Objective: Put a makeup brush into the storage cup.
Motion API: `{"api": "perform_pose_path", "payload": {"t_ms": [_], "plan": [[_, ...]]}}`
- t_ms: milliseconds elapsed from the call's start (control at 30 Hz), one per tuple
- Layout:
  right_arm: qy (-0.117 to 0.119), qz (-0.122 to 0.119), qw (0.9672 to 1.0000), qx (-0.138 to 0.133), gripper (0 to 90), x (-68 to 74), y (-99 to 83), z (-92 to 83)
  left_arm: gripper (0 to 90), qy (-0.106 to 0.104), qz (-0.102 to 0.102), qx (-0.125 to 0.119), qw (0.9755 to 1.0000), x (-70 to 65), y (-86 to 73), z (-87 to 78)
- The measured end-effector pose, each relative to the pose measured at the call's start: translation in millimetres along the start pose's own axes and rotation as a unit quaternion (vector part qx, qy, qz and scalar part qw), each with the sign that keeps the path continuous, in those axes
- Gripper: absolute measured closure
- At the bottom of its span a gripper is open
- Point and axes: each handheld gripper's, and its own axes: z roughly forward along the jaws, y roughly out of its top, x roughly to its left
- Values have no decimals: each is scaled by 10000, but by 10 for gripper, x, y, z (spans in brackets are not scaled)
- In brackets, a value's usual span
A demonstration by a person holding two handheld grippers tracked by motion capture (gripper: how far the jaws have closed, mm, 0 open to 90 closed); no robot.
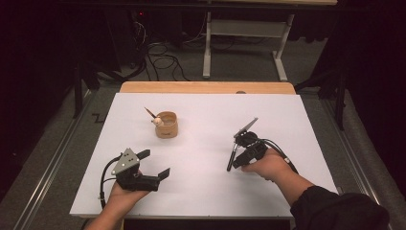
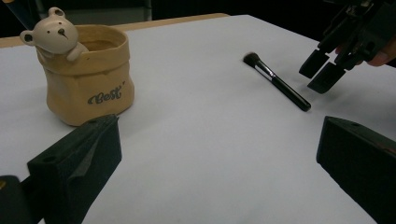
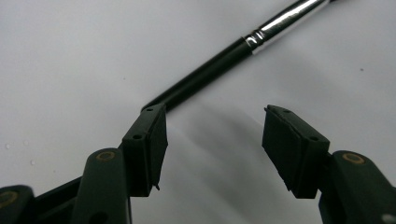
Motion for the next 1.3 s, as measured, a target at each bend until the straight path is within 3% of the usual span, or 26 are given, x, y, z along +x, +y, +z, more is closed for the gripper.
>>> {"api": "perform_pose_path", "payload": {"t_ms": [233,533,733,1000,1100,1300], "plan": [[20,-127,9999,8,400,92,73,46,8,5,-9,-7,10000,4,-2,-3],[28,-92,10000,17,411,150,143,106,8,-12,8,8,10000,-6,-3,7],[61,268,9996,116,460,154,182,144,8,-9,8,-1,10000,-2,1,-6],[54,356,9992,156,461,148,198,176,8,-14,21,-26,10000,-11,2,-2],[44,259,9995,166,466,144,198,197,8,-15,20,-25,10000,-10,2,-2],[-70,205,9995,215,567,153,197,211,8,-6,12,-30,10000,-4,4,-8]]}}
